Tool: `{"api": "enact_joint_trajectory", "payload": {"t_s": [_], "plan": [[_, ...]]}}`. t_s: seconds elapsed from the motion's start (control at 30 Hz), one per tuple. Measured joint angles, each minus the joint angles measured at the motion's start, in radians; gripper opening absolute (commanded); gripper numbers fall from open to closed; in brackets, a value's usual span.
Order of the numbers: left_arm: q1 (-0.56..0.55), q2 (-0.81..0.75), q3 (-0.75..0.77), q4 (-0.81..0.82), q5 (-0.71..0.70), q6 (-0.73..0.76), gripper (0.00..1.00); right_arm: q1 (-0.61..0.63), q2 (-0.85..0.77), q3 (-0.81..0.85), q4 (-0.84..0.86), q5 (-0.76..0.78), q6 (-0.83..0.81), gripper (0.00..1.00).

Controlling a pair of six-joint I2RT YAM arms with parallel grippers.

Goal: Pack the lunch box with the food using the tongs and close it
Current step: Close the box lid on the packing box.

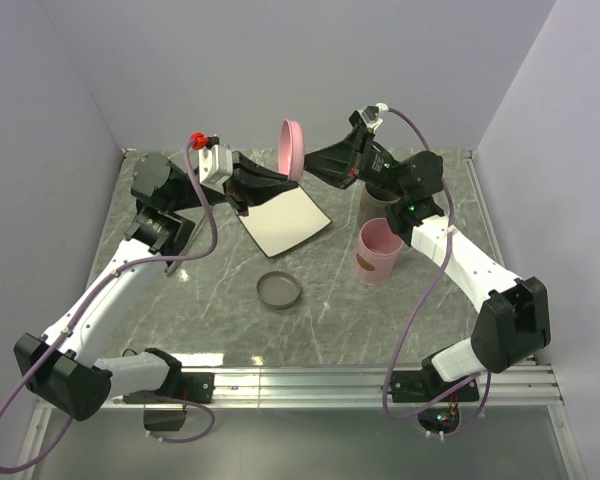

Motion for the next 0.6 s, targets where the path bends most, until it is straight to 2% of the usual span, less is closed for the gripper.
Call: {"api": "enact_joint_trajectory", "payload": {"t_s": [0.03, 0.1, 0.17, 0.23, 0.37, 0.47, 0.6], "plan": [[-0.001, 0.0, 0.0, 0.0, 0.002, 0.0, 0.0, -0.001, 0.0, -0.002, 0.002, 0.002, 0.001, 0.09], [-0.002, 0.002, 0.002, -0.003, 0.005, 0.001, 0.0, -0.003, -0.001, -0.002, 0.003, 0.004, 0.003, 0.0], [-0.002, 0.003, 0.005, -0.007, 0.006, 0.002, 0.01, -0.005, -0.003, -0.002, 0.0, 0.005, -0.002, 0.0], [-0.002, 0.003, 0.007, -0.014, 0.006, 0.001, 0.05, -0.006, -0.008, -0.002, -0.013, 0.003, -0.012, 0.0], [-0.004, 0.005, 0.011, -0.035, -0.003, -0.005, 0.3, -0.019, -0.031, -0.002, -0.058, -0.01, -0.06, 0.0], [-0.005, 0.007, 0.011, -0.057, -0.014, -0.01, 0.36, -0.043, -0.057, -0.002, -0.081, -0.033, -0.092, 0.0], [-0.006, 0.006, 0.011, -0.073, -0.037, -0.021, 0.38, -0.099, -0.089, -0.001, -0.135, -0.052, -0.165, 0.0]]}}
